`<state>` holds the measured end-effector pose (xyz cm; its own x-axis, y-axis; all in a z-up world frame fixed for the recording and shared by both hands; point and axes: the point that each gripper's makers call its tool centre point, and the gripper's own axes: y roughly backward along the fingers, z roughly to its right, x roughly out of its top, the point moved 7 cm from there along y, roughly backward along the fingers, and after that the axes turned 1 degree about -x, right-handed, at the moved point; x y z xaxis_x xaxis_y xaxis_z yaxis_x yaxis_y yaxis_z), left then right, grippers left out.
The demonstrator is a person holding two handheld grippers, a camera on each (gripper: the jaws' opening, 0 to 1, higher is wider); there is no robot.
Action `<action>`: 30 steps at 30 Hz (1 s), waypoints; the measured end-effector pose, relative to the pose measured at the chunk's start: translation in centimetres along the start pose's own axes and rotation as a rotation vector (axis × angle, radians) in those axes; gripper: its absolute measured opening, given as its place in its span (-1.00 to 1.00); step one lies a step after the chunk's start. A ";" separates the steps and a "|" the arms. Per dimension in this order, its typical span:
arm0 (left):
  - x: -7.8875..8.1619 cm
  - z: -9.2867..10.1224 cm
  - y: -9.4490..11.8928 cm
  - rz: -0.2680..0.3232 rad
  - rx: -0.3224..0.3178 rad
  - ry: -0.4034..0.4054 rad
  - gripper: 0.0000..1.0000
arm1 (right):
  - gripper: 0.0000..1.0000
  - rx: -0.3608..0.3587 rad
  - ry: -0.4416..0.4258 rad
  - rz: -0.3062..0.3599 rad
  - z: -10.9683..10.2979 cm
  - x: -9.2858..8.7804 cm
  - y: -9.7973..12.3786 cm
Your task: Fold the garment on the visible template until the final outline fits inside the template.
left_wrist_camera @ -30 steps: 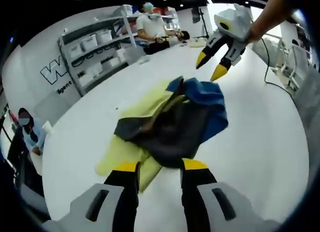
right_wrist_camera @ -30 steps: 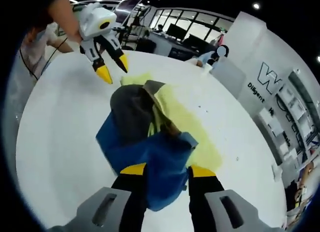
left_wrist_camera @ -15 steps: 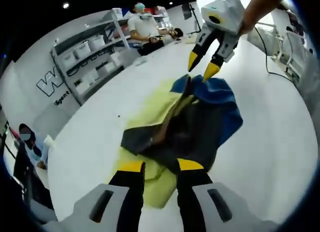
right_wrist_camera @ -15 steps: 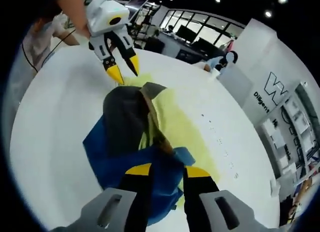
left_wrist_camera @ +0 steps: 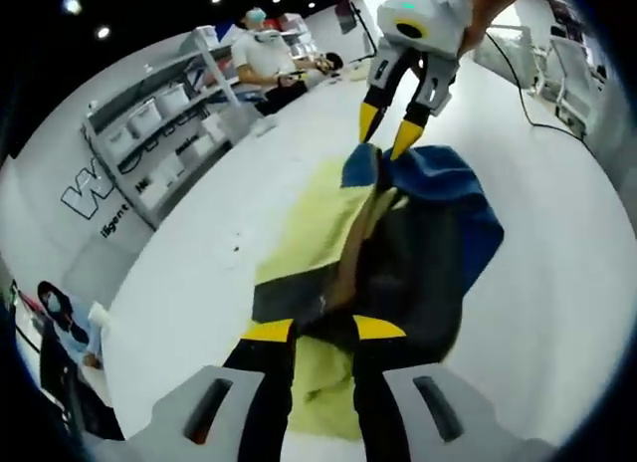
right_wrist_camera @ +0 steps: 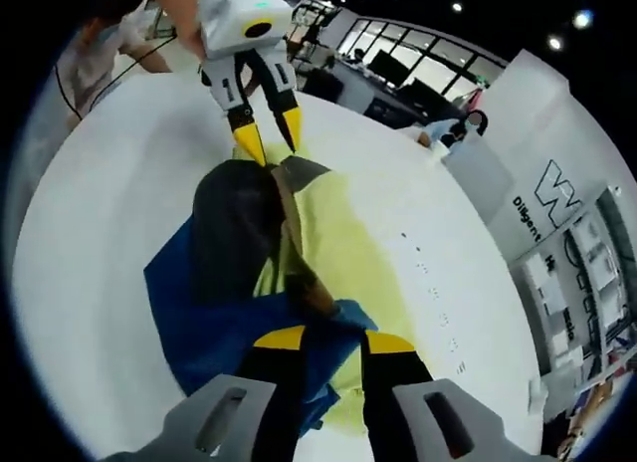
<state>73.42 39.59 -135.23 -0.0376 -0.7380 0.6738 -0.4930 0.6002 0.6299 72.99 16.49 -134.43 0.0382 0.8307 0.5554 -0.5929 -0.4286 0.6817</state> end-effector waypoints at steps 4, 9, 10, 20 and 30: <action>0.1 0.0 -0.6 -0.005 -0.018 -0.030 -0.51 | -0.71 -0.007 -0.016 0.006 0.6 -0.3 0.1; 0.2 -0.1 -1.3 -0.018 -0.023 -0.119 -0.51 | -0.64 0.052 0.038 0.021 0.0 -0.1 -0.4; 0.2 0.0 -1.5 -0.016 -0.034 -0.124 -0.52 | -0.65 0.048 0.029 0.028 0.0 0.0 -0.6; 0.5 -0.7 -2.0 -0.024 -0.040 -0.190 -0.59 | -0.92 0.093 0.036 0.035 0.2 0.5 -1.5; 0.7 -1.3 -1.9 0.002 -0.061 -0.157 -0.84 | -1.00 0.113 0.032 0.028 0.5 0.4 -1.4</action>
<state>75.46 38.27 -135.45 -0.1763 -0.7733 0.6091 -0.4389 0.6156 0.6545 74.20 17.24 -134.90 -0.0042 0.8278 0.5611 -0.4993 -0.4879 0.7160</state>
